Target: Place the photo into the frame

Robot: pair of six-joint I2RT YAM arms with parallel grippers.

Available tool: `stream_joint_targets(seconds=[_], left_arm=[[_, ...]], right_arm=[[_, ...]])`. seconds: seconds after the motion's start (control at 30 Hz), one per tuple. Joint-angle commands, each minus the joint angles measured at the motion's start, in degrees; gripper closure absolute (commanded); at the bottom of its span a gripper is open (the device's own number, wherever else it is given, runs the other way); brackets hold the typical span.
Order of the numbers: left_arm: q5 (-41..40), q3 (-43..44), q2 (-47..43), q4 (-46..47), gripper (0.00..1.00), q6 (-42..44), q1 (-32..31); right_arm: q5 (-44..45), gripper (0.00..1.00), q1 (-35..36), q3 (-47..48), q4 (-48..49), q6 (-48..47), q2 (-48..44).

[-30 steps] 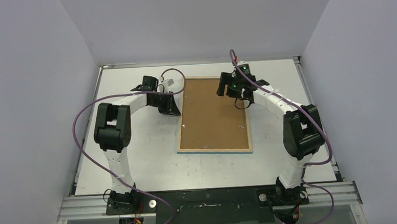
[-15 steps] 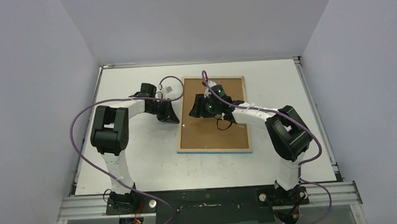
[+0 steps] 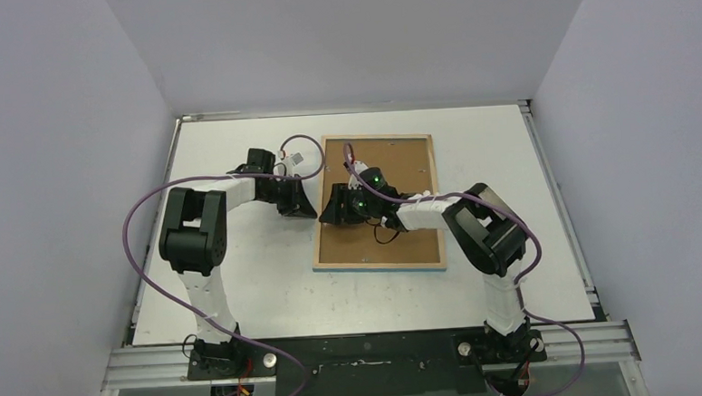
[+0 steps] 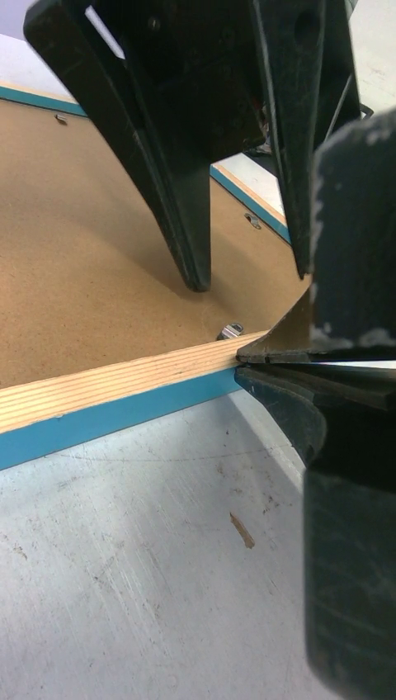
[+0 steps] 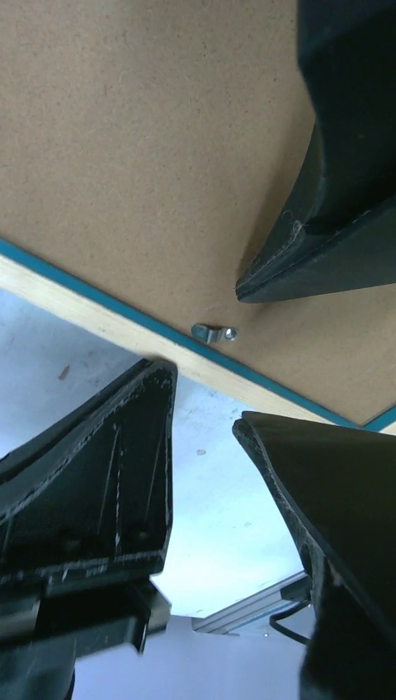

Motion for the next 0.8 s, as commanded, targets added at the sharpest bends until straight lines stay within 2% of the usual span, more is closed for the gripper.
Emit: stream_joint_targets(seconds=[0.0,0.77], left_arm=[[1.5,-0.2,-1.2,1.2,0.99,-0.2,0.0],[1.1,1.6,0.0,0.5,1.0,-0.2,0.0]], right_arm=[[-1.6,0.48,0.1,2.2,4.6,0.0,1.6],[-5.6,0.48,0.4,6.1,3.2,-1.4,5.6]])
